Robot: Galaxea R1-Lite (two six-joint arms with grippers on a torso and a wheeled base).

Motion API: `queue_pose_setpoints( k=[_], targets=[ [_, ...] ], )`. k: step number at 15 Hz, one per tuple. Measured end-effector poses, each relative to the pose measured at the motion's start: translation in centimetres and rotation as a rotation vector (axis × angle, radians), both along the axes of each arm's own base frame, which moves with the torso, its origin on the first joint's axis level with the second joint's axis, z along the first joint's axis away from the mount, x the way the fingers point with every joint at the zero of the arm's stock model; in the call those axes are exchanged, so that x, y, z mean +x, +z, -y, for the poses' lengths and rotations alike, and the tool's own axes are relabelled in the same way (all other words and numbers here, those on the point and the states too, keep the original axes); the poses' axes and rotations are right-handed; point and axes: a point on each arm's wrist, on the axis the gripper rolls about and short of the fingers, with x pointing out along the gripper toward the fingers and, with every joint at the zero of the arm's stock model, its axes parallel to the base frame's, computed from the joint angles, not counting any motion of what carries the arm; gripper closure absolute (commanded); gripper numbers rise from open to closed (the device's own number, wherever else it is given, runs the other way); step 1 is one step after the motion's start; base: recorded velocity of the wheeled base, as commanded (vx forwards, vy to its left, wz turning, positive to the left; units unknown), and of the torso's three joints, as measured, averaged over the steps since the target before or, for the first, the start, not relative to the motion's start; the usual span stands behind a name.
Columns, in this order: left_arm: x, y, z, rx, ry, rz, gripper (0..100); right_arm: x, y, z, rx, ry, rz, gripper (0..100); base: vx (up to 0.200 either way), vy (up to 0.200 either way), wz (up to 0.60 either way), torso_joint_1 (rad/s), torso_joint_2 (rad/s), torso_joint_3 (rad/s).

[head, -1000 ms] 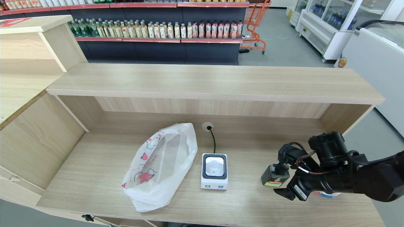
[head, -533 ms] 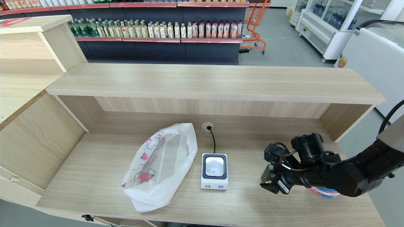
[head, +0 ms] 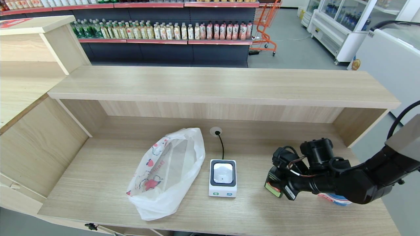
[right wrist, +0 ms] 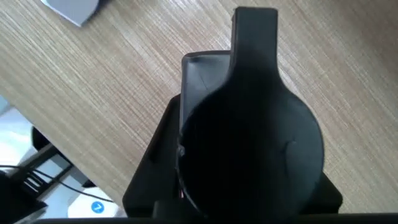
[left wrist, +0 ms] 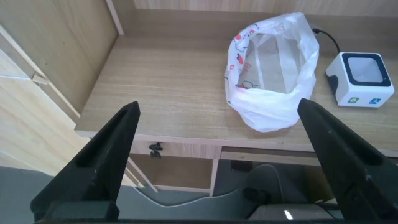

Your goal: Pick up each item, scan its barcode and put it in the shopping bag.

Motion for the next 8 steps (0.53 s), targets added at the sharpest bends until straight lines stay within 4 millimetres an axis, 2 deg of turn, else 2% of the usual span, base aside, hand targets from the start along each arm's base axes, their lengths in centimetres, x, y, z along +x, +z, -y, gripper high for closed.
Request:
queue_pose_setpoints(
  k=[3, 5, 7, 8],
  targets=[
    [0.0, 0.0, 0.0, 0.0, 0.0, 0.0, 0, -1.7, 2.9, 0.7, 0.143, -0.106, 0.0, 100, 0.0, 0.0, 0.0, 0.0, 0.0, 0.0],
    [0.0, 0.0, 0.0, 0.0, 0.0, 0.0, 0, -3.4, 5.2, 2.1, 0.207, -0.167, 0.039, 100, 0.0, 0.0, 0.0, 0.0, 0.0, 0.0],
    [0.0, 0.0, 0.0, 0.0, 0.0, 0.0, 0, -5.8, 7.4, 3.9, 0.209, -0.189, 0.141, 100, 0.0, 0.0, 0.0, 0.0, 0.0, 0.0],
    [0.0, 0.0, 0.0, 0.0, 0.0, 0.0, 0, -7.3, 7.9, 4.8, 0.155, -0.157, 0.222, 100, 0.0, 0.0, 0.0, 0.0, 0.0, 0.0]
  ],
)
